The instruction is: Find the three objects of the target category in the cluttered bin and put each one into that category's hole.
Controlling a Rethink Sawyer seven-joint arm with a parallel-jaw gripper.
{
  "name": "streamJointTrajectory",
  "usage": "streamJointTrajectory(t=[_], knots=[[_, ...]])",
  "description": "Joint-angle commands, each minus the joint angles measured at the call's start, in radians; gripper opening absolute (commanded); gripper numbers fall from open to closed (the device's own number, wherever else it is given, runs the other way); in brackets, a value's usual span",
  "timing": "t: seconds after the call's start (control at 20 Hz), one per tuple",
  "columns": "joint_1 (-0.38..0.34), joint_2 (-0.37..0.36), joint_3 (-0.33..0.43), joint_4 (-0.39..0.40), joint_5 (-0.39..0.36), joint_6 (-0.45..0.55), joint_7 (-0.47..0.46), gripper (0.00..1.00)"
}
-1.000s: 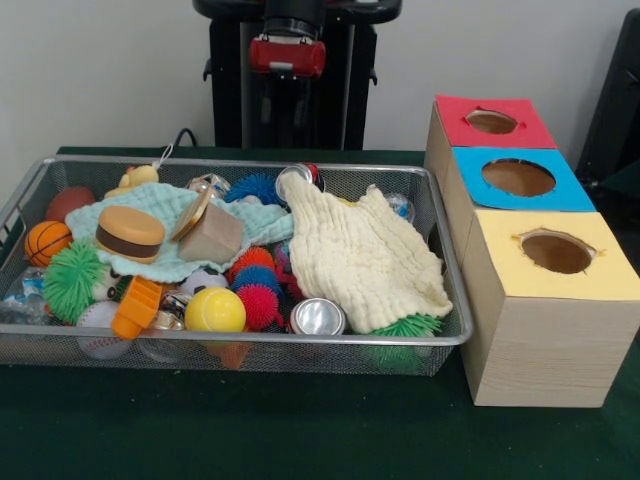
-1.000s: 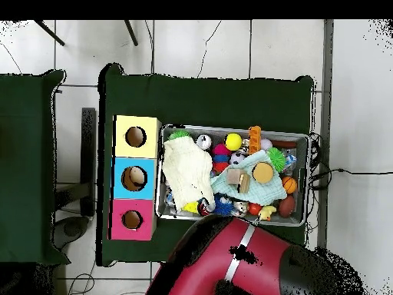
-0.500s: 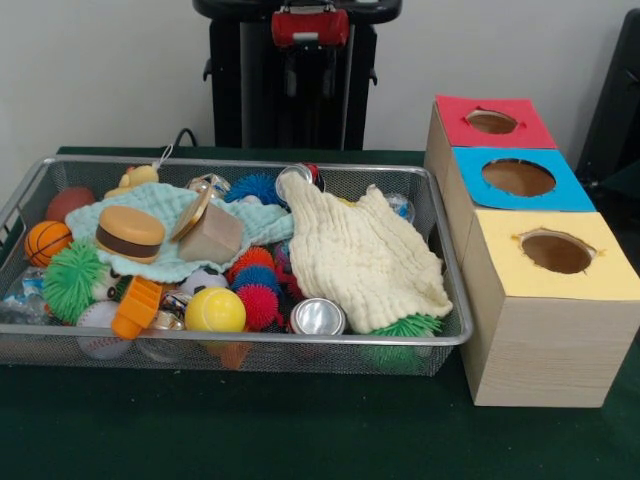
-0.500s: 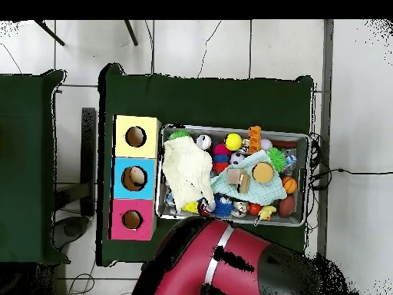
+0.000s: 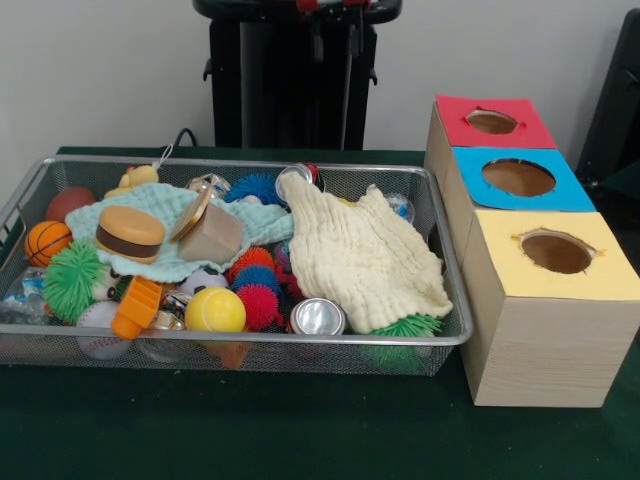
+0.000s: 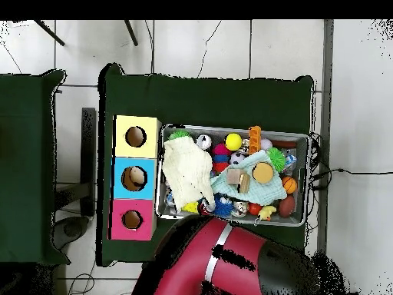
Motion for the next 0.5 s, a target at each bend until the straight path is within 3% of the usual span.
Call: streamJointTrajectory(t=[0.05, 0.5], knots=[[-0.043, 0.341, -0.07, 0.135, -0.009, 0.65, 0.146, 1.0], [-0.026, 0.389, -0.072, 0.131, -0.016, 0.606, 0.174, 1.0]])
